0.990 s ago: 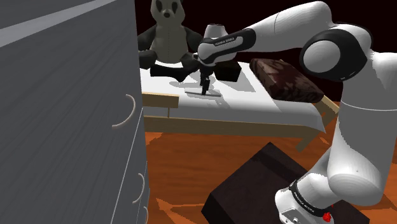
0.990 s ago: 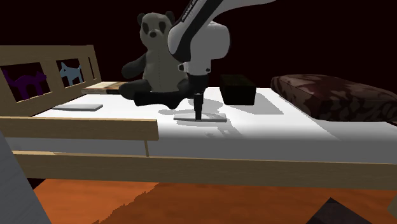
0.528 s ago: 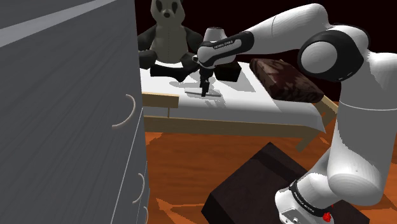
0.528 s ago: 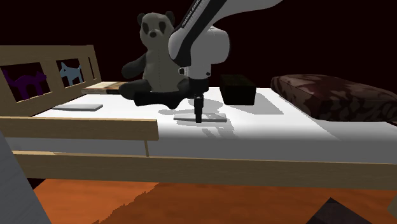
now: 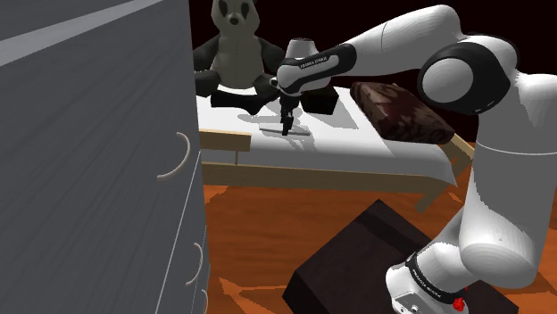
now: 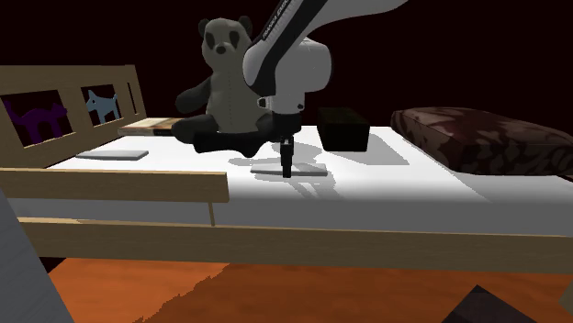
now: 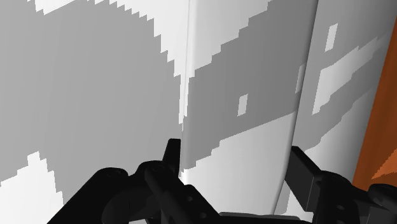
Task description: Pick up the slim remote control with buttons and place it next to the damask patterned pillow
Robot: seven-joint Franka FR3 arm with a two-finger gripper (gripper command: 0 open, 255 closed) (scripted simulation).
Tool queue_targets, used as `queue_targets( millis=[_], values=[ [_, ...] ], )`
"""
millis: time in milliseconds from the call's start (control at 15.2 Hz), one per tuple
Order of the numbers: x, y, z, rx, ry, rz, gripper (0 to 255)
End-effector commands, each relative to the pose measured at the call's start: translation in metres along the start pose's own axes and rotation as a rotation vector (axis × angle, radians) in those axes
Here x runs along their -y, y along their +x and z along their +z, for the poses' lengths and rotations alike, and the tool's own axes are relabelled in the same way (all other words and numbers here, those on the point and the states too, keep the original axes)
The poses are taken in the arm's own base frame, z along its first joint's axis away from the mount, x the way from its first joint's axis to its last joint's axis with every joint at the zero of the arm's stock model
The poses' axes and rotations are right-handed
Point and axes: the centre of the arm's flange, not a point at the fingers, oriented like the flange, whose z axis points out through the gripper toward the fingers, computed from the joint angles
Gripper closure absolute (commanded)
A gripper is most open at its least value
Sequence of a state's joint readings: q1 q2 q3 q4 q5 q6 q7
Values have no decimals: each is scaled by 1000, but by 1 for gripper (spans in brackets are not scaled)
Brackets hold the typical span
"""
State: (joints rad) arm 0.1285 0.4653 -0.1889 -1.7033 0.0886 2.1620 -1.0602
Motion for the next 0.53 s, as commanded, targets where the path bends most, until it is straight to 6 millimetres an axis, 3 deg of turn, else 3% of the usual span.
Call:
queue_targets(
  millis=[0, 198, 462],
  values=[
    [0, 0, 0, 0, 0, 0, 255],
    [0, 0, 0, 0, 0, 0, 255],
    [0, 0, -21, 0, 0, 0, 255]
  ],
)
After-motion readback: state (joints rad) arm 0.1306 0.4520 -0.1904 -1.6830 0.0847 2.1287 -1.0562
